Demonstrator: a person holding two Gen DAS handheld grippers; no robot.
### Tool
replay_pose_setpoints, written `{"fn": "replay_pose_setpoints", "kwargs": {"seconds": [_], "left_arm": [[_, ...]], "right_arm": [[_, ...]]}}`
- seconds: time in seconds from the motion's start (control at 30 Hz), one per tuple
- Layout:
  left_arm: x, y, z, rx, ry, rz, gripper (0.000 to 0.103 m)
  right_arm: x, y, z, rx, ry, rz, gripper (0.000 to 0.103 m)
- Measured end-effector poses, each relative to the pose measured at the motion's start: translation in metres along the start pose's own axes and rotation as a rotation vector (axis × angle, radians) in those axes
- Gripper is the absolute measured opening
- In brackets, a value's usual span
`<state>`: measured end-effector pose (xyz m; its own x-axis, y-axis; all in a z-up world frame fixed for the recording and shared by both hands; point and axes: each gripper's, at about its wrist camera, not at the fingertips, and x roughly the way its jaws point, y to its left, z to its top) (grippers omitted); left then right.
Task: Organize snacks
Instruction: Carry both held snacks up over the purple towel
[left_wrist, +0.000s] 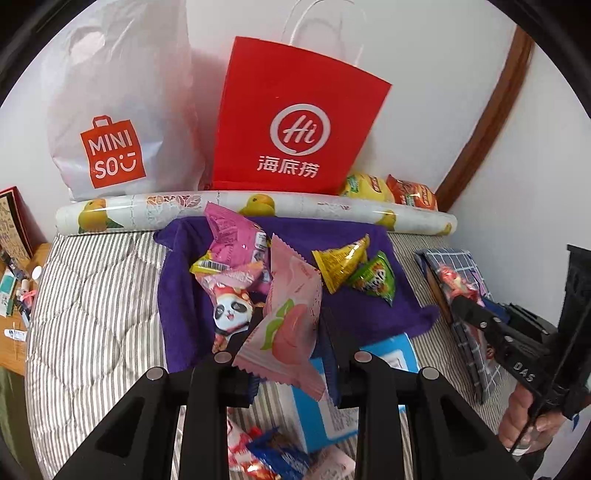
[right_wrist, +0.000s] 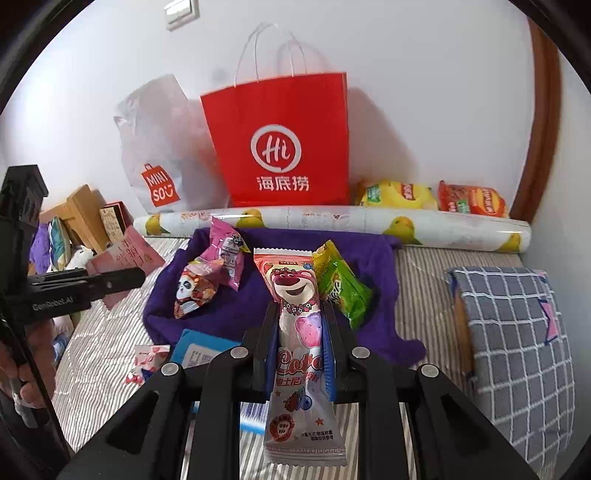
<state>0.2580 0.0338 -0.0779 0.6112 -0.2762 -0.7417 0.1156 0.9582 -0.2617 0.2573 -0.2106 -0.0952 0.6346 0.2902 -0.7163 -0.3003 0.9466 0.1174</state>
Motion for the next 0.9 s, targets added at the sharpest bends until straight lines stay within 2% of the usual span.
{"fn": "replay_pose_setpoints", "kwargs": {"seconds": [0.3, 0.47, 0.73, 0.9], "left_arm": [[0.033, 0.011, 0.017, -0.014, 0.036, 0.007, 0.026], [0.059, 0.005, 0.022, 0.018, 0.077, 0.005, 0.026], [0.101, -0.003, 0.023, 0.027, 0.161, -0.001, 0.026], [0.118, -0.007, 0.02, 0.04, 0.198, 0.002, 0.026]], "right_arm": [[0.074, -0.002, 0.015, -0.025, 0.101, 0.055, 0.021], [0.11, -0.002, 0.014, -0.075, 0.185, 0.102, 0.021], [0.139, -0.008, 0.006, -0.092, 0.258, 0.107, 0.021], [0.145, -0.009, 0.006, -0.098, 0.267, 0.124, 0.023]]}}
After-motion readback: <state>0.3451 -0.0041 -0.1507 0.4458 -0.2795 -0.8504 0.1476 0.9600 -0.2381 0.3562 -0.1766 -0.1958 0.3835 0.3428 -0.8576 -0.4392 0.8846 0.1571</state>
